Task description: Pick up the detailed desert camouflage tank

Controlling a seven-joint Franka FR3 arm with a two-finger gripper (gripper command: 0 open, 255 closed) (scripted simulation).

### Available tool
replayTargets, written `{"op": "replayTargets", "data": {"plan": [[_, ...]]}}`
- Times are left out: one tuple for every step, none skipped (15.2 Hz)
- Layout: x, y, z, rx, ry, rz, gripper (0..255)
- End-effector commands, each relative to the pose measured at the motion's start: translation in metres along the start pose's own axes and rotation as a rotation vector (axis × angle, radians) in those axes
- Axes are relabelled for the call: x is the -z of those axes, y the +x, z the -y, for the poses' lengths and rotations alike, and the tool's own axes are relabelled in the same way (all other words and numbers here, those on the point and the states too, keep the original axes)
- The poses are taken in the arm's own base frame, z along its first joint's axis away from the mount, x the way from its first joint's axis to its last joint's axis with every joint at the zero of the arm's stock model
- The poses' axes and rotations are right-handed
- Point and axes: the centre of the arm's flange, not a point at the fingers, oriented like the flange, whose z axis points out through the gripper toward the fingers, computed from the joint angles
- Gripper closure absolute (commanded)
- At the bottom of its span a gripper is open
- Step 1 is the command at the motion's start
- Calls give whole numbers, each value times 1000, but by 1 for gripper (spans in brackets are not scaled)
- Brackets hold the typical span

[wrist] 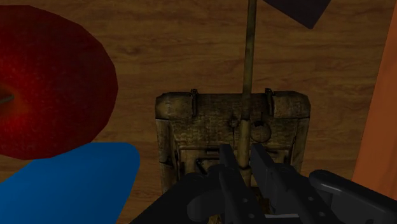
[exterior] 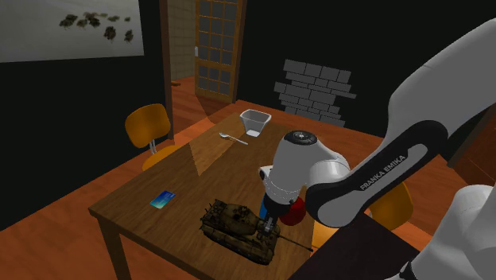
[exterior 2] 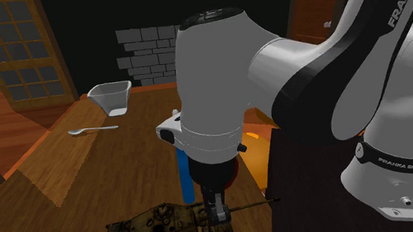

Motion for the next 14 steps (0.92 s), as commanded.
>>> {"op": "replayTargets", "data": {"plan": [[0,0,0,0,0,1,255],[0,0,0,0,0,1,255],[-1,0,0,0,0,0,255],[4,0,0,0,0,0,255],[9,1,0,0,0,0,255],[15,1,0,0,0,0,255],[20,1,0,0,0,0,255],[25,1,-1,0,0,0,255],[30,2,-1,0,0,0,255],[36,2,-1,0,0,0,255],[41,2,-1,0,0,0,255],[46,2,-1,0,0,0,255],[51,3,-1,0,0,0,255],[57,3,-2,0,0,0,255]]}}
